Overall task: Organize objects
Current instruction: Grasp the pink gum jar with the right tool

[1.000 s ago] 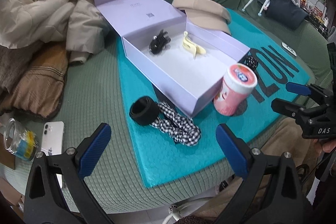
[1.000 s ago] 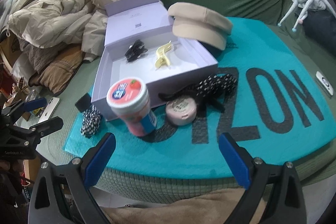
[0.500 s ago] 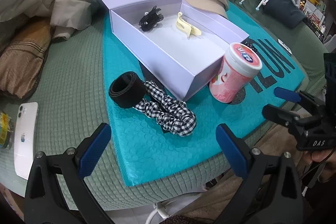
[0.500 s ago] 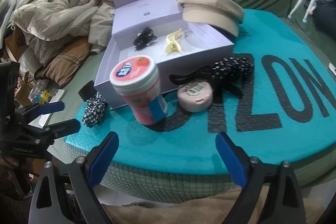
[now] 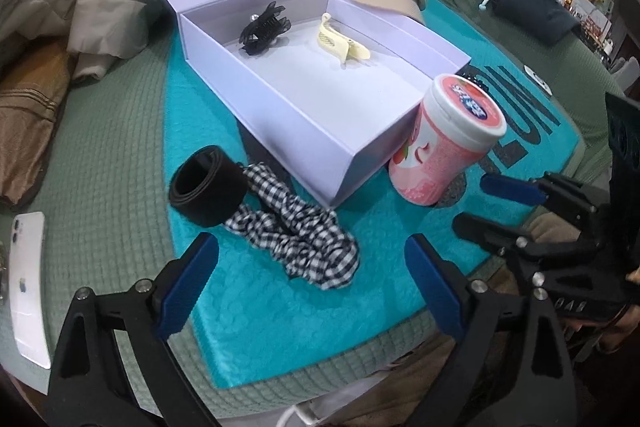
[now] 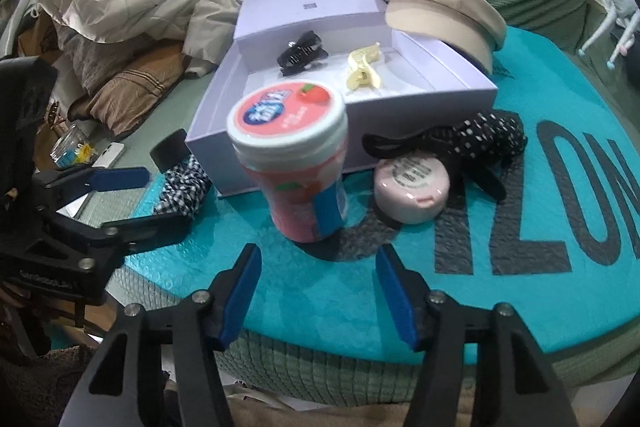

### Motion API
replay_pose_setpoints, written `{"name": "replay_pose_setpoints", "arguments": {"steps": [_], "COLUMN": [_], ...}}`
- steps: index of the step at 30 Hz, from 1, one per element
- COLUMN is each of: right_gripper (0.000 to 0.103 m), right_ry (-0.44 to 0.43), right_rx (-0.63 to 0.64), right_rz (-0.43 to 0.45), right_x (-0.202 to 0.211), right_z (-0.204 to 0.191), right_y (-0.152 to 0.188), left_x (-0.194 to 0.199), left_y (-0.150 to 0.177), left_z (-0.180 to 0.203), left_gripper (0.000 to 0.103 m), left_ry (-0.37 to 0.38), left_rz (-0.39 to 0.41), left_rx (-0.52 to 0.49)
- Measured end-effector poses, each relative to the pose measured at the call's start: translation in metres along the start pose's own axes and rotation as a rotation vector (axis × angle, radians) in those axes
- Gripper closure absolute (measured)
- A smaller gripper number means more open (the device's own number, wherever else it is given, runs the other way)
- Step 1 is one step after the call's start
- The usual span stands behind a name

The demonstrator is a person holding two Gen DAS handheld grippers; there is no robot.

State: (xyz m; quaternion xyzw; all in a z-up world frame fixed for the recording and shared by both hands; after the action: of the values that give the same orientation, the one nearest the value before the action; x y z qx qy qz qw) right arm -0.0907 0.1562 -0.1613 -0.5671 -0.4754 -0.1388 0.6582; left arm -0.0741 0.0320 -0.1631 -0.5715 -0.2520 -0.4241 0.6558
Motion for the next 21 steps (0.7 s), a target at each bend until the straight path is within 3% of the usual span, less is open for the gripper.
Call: {"name": "replay_pose_setpoints", "arguments": {"steps": [3, 7, 9, 12, 13, 17, 21], "right_gripper": [0.042, 0.042, 0.043, 0.055, 0.060, 0.060, 0.061], "right_ry": [-0.012, -0.009, -0.020, -0.046, -0.046, -0.109, -0.116], "right_rx": [0.021, 0.049, 0.044, 0.010, -0.002, -0.054, -0.066], "right_rz": [0.022, 0.028, 0.025, 0.017, 0.015, 0.021, 0.022], "right_x": [0.000, -0.006, -0.009, -0.014, -0.016, -0.014, -0.013], "right_z": [-0.005, -0.012, -0.014, -0.014, -0.013, -0.010, -0.008], "right_y": [-0.007, -0.017, -0.019, -0.021, -0.021, -0.021, -0.019], "left_x": [-0.009, -0.016, -0.017, -0.018, -0.017, -0.016, -0.015], "left_y": [-0.001, -0.001, 0.000, 0.002, 0.002, 0.004, 0.007], "left_z": [0.003, 0.001, -0.001, -0.005, -0.006, -0.006, -0.003], "left_gripper": [0.024, 0.028, 0.037, 0.048, 0.050, 0.058, 0.064], "left_ry": [0.035, 0.009, 0.010, 0.010, 0.006, 0.014, 0.015], "left_rz": [-0.030, -0.042, -0.046, -0.050, -0.049, -0.054, -0.065], "left_rx": [0.005, -0.008, 0.004, 0.017, 0.014, 0.002, -0.018]}}
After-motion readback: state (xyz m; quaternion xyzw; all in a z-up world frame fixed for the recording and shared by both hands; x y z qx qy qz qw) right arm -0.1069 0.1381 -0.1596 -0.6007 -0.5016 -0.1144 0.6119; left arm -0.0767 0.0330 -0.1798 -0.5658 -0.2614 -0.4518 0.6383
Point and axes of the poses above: each gripper's, at about its wrist camera, not at the fingertips, and x roughly against the way its jaws point, z to its right, y to its underside, the point moved 9 cm from there along -x, roughly the way its jaws point, and after that the axes turned 5 degrees about y, right-handed, at the moved point
